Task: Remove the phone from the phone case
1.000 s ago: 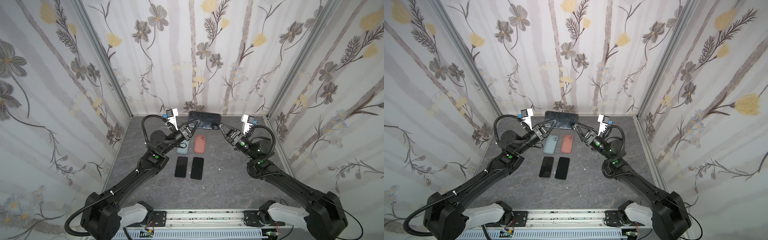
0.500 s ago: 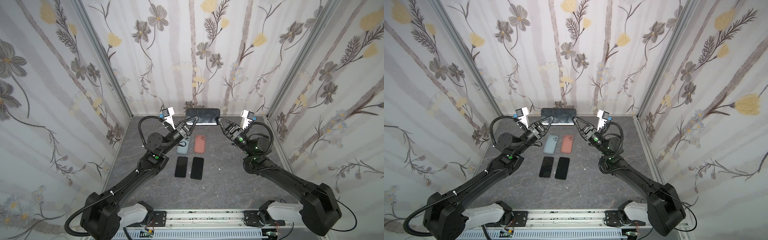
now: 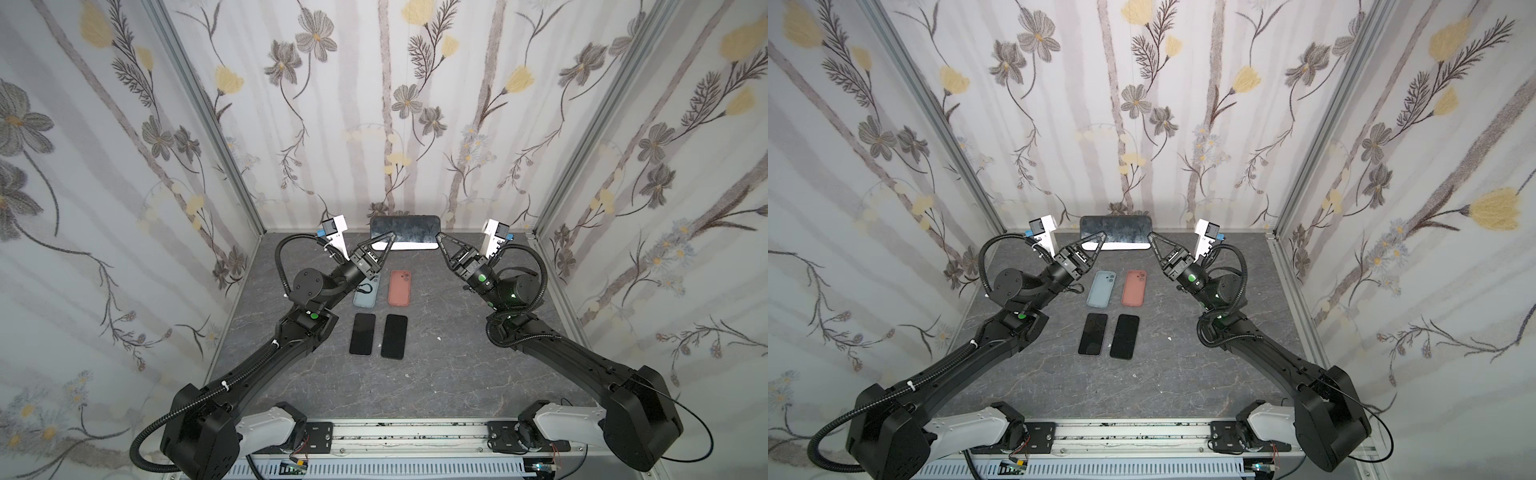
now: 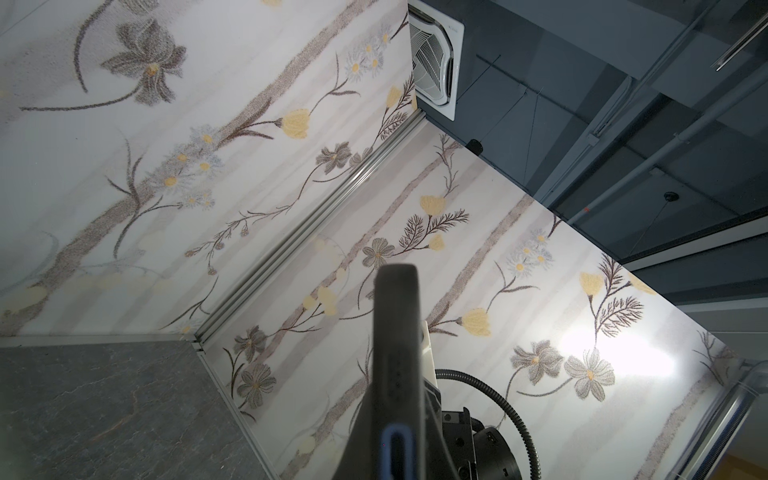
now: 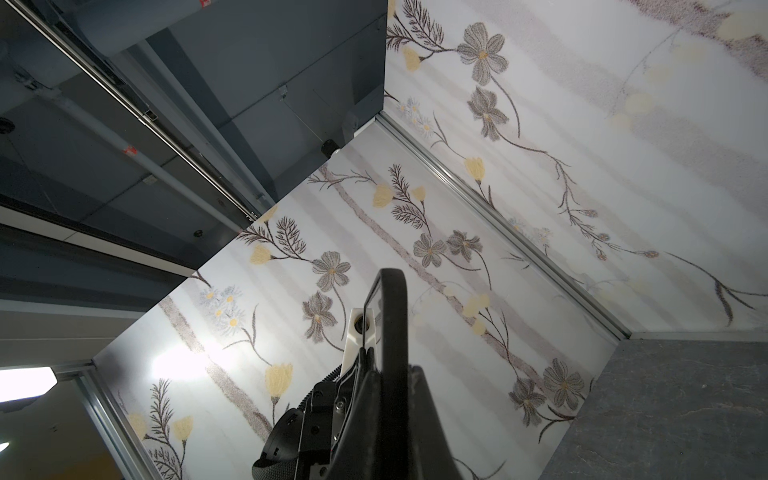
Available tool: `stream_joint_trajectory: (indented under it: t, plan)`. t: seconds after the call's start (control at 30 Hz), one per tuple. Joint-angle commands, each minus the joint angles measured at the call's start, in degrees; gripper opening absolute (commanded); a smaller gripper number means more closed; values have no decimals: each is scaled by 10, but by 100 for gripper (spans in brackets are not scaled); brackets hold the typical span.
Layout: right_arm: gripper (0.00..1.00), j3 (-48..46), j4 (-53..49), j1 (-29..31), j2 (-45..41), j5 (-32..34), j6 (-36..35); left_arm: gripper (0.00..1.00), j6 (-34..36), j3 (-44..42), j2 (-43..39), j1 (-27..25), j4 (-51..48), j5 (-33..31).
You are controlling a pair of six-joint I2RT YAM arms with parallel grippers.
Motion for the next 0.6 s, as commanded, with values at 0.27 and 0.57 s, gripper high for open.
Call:
stream_joint_trajectory:
  t: [0.27,0.57]
  plan:
    - [2,6,2,4,-13,-38,-2,0,5,1,9,-3,3,24]
    - [31,16,15,10,6,-61,10,0,4,5,12,-3,5,27]
